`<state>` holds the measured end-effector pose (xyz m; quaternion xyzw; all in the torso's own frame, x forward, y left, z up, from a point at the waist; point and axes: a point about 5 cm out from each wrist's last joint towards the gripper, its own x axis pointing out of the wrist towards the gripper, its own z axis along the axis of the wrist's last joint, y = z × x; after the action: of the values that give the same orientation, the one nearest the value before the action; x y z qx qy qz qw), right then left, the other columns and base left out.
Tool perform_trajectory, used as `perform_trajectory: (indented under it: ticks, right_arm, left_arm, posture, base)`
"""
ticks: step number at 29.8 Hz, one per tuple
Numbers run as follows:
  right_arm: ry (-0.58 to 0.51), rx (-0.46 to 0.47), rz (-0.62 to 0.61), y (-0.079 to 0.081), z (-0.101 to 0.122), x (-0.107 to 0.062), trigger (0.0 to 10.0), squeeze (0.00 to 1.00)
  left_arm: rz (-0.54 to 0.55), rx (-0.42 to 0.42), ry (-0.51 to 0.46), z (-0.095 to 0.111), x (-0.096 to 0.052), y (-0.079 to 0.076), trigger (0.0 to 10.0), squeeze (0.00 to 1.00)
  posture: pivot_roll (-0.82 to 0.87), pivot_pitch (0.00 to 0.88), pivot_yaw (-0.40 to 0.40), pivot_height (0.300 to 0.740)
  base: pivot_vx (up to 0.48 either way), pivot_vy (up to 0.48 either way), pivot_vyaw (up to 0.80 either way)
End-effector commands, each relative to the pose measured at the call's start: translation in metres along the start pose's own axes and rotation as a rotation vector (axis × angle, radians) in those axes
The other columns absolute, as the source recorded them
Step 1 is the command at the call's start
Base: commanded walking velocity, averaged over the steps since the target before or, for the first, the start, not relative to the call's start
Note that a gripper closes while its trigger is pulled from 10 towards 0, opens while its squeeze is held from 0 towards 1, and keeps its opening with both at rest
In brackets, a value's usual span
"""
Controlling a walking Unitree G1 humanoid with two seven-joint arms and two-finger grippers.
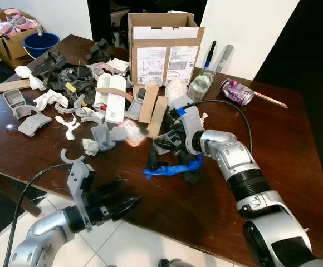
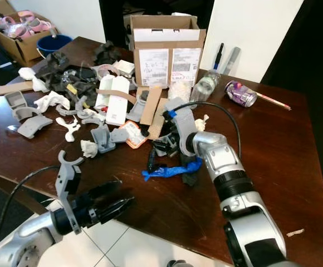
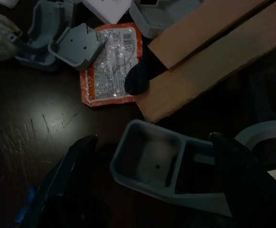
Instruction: Picking trash to rubbish bin
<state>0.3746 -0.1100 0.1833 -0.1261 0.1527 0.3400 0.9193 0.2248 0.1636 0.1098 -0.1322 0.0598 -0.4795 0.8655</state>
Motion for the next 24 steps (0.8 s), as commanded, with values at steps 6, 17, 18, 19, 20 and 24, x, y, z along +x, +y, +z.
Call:
perform_trajectory:
  ticks: [6,17,18,19,20,24]
  right_arm:
    - [0.118,-0.057,-0.065,-0.007,-0.016,-0.003,8.7,0.00]
    - [0.181,-0.137,-0.024,0.006,-0.029,0.000,0.0,0.00]
    - [0.181,-0.141,-0.023,0.007,-0.029,0.001,0.0,0.00]
    - [0.177,-0.143,-0.022,0.007,-0.029,0.001,0.0,0.00]
    - [0.174,-0.145,-0.021,0.007,-0.028,0.001,0.0,0.00]
    - [0.112,-0.114,0.002,0.008,-0.022,0.001,0.0,0.00]
  left_arm:
    - [0.005,0.006,0.029,0.000,-0.005,-0.001,10.0,0.00]
    - [-0.004,0.005,0.033,-0.001,-0.002,-0.001,10.0,0.00]
    - [-0.004,0.006,0.033,-0.001,-0.001,-0.001,10.0,0.00]
    - [-0.005,0.007,0.034,-0.001,-0.001,-0.001,10.0,0.00]
    - [-0.006,0.009,0.034,-0.001,-0.001,-0.001,10.0,0.00]
    - [-0.007,0.013,0.033,0.000,0.001,0.000,10.0,0.00]
  posture:
    - [0.14,0.154,-0.076,0.740]
    - [0.14,0.150,-0.077,0.740]
    - [0.13,0.145,-0.077,0.740]
    - [0.13,0.144,-0.077,0.740]
    - [0.13,0.144,-0.077,0.740]
    - [0.13,0.136,-0.079,0.740]
  base:
    - [0.000,0.000,0.00]
    - [0.000,0.000,0.00]
    - [0.000,0.000,0.00]
    - [0.000,0.000,0.00]
    - [0.000,0.000,0.00]
    - [0.000,0.000,0.00]
